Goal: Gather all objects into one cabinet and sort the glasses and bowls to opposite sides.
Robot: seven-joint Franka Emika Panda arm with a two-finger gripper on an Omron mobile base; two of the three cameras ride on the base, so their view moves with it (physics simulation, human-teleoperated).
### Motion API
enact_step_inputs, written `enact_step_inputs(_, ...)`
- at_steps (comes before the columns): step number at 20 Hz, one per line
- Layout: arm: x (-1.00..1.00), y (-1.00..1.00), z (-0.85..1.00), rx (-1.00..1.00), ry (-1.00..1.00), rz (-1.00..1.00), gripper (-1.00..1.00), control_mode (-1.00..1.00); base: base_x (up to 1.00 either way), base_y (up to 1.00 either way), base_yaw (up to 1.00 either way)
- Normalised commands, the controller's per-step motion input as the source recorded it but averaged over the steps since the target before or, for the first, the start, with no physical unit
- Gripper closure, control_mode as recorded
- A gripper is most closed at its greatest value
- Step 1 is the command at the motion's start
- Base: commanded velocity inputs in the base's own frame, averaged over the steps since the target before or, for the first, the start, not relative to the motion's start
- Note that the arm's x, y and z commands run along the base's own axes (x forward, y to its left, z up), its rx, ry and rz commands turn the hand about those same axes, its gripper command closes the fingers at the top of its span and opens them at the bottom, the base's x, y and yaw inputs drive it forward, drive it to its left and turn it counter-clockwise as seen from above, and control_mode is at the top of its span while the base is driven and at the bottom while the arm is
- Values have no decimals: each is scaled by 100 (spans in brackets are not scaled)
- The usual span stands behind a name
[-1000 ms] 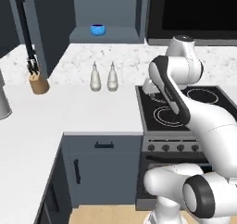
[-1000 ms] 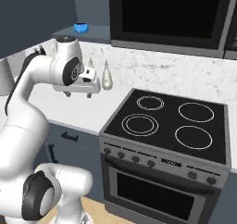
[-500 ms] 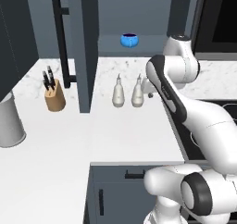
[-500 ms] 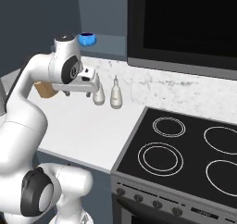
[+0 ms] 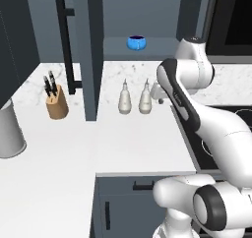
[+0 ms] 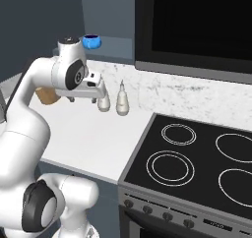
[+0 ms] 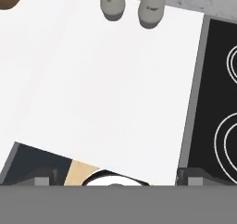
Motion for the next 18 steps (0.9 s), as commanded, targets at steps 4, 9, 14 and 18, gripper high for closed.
enact_step_inputs(4, 0, 0, 0, 0, 0, 0, -100, 100, 4, 0, 0)
enact_step_inputs(9, 0, 0, 0, 0, 0, 0, -100, 100, 2, 0, 1)
enact_step_inputs(14, 6, 0, 18, 5, -46, 18, -100, -100, 1, 0, 3)
enact_step_inputs(18, 41, 2, 36, 7, -67, 15, -100, -100, 0, 0, 0)
